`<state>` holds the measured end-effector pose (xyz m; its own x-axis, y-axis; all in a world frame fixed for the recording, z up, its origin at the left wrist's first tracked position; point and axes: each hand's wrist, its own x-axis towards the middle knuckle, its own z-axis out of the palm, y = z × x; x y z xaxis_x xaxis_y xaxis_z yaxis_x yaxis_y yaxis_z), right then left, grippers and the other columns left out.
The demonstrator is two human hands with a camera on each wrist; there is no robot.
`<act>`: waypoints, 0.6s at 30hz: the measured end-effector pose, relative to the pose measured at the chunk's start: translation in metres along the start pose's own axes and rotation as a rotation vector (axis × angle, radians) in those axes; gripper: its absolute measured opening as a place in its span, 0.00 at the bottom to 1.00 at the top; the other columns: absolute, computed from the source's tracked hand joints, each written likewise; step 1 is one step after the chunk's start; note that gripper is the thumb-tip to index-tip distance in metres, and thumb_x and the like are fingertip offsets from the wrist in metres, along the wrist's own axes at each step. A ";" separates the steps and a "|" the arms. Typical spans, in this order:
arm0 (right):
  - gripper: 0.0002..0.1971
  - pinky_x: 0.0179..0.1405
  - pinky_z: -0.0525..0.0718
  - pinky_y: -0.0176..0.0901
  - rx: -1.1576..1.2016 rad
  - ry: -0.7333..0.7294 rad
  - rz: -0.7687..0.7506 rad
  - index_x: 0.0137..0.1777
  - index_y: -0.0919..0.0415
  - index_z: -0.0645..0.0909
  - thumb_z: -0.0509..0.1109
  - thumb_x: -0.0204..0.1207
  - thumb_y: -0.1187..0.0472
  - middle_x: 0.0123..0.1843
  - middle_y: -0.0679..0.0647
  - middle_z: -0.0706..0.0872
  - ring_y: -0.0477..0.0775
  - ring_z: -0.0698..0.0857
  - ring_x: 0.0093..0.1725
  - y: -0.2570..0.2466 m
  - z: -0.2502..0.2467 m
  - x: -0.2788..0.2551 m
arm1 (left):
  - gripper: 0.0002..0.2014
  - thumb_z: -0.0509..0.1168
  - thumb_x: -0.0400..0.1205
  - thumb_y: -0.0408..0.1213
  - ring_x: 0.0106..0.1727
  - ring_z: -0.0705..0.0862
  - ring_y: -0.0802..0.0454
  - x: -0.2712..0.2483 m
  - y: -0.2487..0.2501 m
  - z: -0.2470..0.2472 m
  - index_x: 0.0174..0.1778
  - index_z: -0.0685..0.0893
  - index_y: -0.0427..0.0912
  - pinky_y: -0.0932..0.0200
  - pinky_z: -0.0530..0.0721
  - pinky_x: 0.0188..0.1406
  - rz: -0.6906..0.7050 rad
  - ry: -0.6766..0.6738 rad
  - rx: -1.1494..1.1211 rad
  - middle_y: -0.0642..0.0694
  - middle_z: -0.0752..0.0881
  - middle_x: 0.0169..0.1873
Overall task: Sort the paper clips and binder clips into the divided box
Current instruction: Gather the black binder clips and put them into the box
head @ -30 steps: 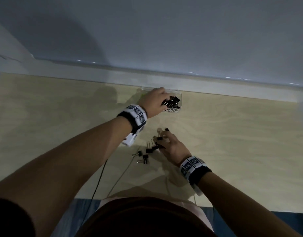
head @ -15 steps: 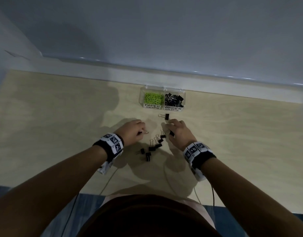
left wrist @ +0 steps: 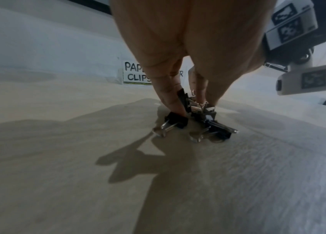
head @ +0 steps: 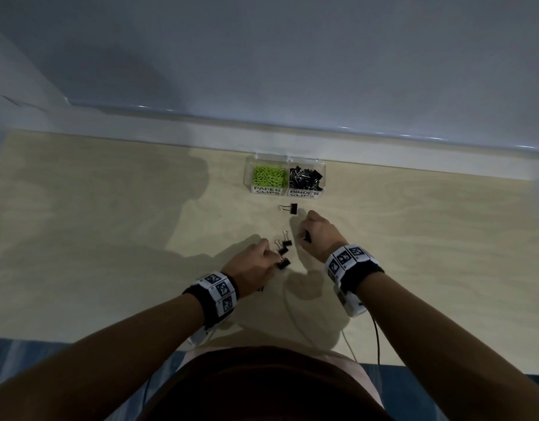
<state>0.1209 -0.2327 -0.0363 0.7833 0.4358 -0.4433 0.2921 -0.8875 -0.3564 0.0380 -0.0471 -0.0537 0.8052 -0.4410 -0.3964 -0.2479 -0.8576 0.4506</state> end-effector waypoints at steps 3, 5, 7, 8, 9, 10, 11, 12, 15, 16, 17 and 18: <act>0.06 0.49 0.82 0.51 0.008 0.003 0.012 0.45 0.65 0.83 0.68 0.70 0.65 0.53 0.60 0.77 0.62 0.81 0.47 -0.001 -0.001 0.000 | 0.16 0.63 0.80 0.45 0.55 0.75 0.42 0.001 0.001 -0.004 0.60 0.79 0.42 0.47 0.81 0.55 -0.015 -0.059 0.059 0.41 0.72 0.59; 0.06 0.46 0.81 0.48 0.022 0.007 0.014 0.43 0.64 0.84 0.67 0.69 0.65 0.50 0.59 0.79 0.61 0.81 0.46 0.000 -0.001 0.000 | 0.13 0.63 0.80 0.44 0.53 0.77 0.41 0.004 0.006 -0.008 0.55 0.79 0.40 0.46 0.82 0.52 -0.039 -0.055 0.033 0.40 0.73 0.57; 0.05 0.43 0.81 0.45 0.057 0.017 0.044 0.41 0.62 0.84 0.68 0.68 0.65 0.47 0.57 0.82 0.58 0.82 0.46 0.000 -0.004 0.000 | 0.12 0.61 0.80 0.42 0.51 0.78 0.41 0.008 0.009 -0.012 0.53 0.81 0.39 0.47 0.82 0.51 -0.035 -0.042 0.032 0.40 0.73 0.56; 0.04 0.43 0.82 0.44 0.088 0.033 0.067 0.40 0.62 0.85 0.69 0.68 0.65 0.46 0.56 0.84 0.57 0.83 0.45 -0.001 -0.007 0.000 | 0.12 0.60 0.80 0.42 0.51 0.79 0.40 0.010 0.008 -0.013 0.54 0.81 0.39 0.48 0.82 0.52 -0.041 -0.047 0.028 0.39 0.74 0.56; 0.03 0.44 0.84 0.44 0.135 0.065 0.089 0.39 0.62 0.85 0.70 0.68 0.66 0.45 0.56 0.85 0.55 0.84 0.44 -0.002 -0.011 0.000 | 0.13 0.60 0.80 0.41 0.51 0.79 0.40 0.012 0.008 -0.013 0.54 0.82 0.38 0.48 0.82 0.52 -0.048 -0.055 0.020 0.39 0.74 0.56; 0.02 0.44 0.86 0.43 0.192 0.104 0.106 0.38 0.61 0.85 0.71 0.69 0.66 0.44 0.55 0.85 0.53 0.84 0.43 -0.004 -0.016 0.000 | 0.13 0.60 0.80 0.41 0.50 0.80 0.40 0.013 0.008 -0.014 0.54 0.81 0.37 0.47 0.82 0.53 -0.056 -0.056 0.014 0.39 0.74 0.56; 0.02 0.43 0.87 0.41 0.257 0.150 0.114 0.38 0.61 0.85 0.72 0.69 0.67 0.43 0.54 0.85 0.51 0.84 0.42 -0.006 -0.023 0.001 | 0.13 0.61 0.80 0.42 0.49 0.80 0.41 0.014 0.007 -0.015 0.53 0.81 0.37 0.47 0.82 0.53 -0.065 -0.055 0.007 0.39 0.74 0.56; 0.03 0.42 0.87 0.37 0.324 0.194 0.116 0.37 0.60 0.84 0.72 0.70 0.68 0.42 0.53 0.85 0.49 0.85 0.41 -0.008 -0.032 0.002 | 0.13 0.61 0.79 0.42 0.48 0.80 0.42 0.014 0.005 -0.015 0.52 0.82 0.37 0.47 0.82 0.52 -0.074 -0.040 -0.013 0.40 0.74 0.55; 0.03 0.41 0.85 0.33 0.417 0.373 0.086 0.39 0.59 0.83 0.72 0.72 0.67 0.42 0.53 0.86 0.49 0.86 0.41 -0.009 -0.060 0.015 | 0.09 0.64 0.77 0.41 0.48 0.81 0.45 0.011 0.002 -0.020 0.47 0.83 0.40 0.55 0.81 0.52 -0.161 0.022 -0.172 0.45 0.75 0.50; 0.02 0.43 0.86 0.36 0.413 0.433 0.082 0.40 0.60 0.84 0.73 0.72 0.66 0.43 0.54 0.86 0.51 0.86 0.41 -0.008 -0.068 0.022 | 0.07 0.65 0.76 0.40 0.49 0.80 0.47 0.010 0.002 -0.024 0.46 0.84 0.42 0.58 0.79 0.52 -0.182 0.053 -0.219 0.47 0.75 0.49; 0.00 0.45 0.87 0.39 0.404 0.475 0.085 0.41 0.60 0.84 0.73 0.72 0.65 0.44 0.55 0.86 0.51 0.86 0.42 -0.006 -0.075 0.030 | 0.06 0.67 0.75 0.38 0.49 0.80 0.48 0.010 0.002 -0.029 0.46 0.84 0.42 0.60 0.78 0.51 -0.194 0.077 -0.255 0.47 0.76 0.48; 0.01 0.46 0.86 0.39 0.389 0.494 0.093 0.42 0.61 0.85 0.73 0.72 0.64 0.46 0.55 0.86 0.51 0.85 0.43 -0.004 -0.080 0.039 | 0.06 0.68 0.74 0.37 0.49 0.80 0.48 0.012 0.002 -0.036 0.45 0.85 0.42 0.60 0.78 0.52 -0.192 0.104 -0.275 0.47 0.77 0.48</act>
<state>0.1939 -0.2238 0.0138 0.9838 0.1562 -0.0881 0.0623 -0.7585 -0.6487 0.0670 -0.0447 -0.0287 0.8773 -0.2372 -0.4173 0.0563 -0.8125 0.5802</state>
